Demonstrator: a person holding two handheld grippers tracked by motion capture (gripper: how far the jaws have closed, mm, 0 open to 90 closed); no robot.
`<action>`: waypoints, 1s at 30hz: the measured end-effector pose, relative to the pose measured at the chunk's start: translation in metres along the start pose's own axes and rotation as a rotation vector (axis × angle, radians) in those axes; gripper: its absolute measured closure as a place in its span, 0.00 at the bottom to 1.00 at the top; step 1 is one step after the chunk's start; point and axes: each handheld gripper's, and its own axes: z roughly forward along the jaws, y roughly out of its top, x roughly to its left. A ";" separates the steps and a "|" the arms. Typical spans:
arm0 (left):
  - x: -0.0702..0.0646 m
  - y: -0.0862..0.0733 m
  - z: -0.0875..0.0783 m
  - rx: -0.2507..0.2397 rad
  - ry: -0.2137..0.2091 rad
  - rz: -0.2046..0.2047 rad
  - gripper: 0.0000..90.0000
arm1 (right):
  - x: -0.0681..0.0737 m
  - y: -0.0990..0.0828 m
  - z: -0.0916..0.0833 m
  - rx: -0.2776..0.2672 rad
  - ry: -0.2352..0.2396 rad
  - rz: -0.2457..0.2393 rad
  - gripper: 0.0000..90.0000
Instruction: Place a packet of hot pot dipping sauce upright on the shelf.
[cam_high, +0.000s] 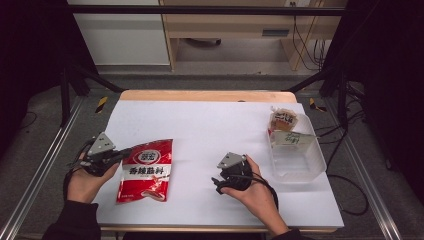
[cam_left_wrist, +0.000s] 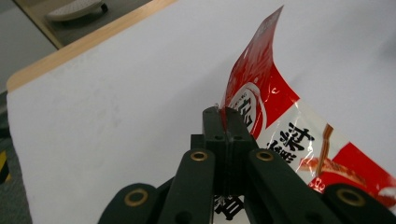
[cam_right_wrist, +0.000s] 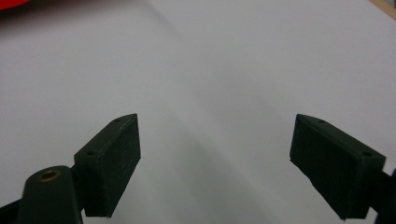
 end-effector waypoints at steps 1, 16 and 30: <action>-0.002 0.004 0.001 0.000 -0.001 0.012 1.00 | -0.001 0.002 -0.001 -0.003 -0.002 0.001 0.19; -0.024 0.031 0.031 -0.018 -0.076 0.094 1.00 | -0.012 0.030 -0.016 -0.006 -0.009 -0.031 0.23; -0.035 0.042 0.028 -0.062 -0.099 0.111 1.00 | -0.012 0.052 -0.025 -0.006 0.020 -0.066 0.23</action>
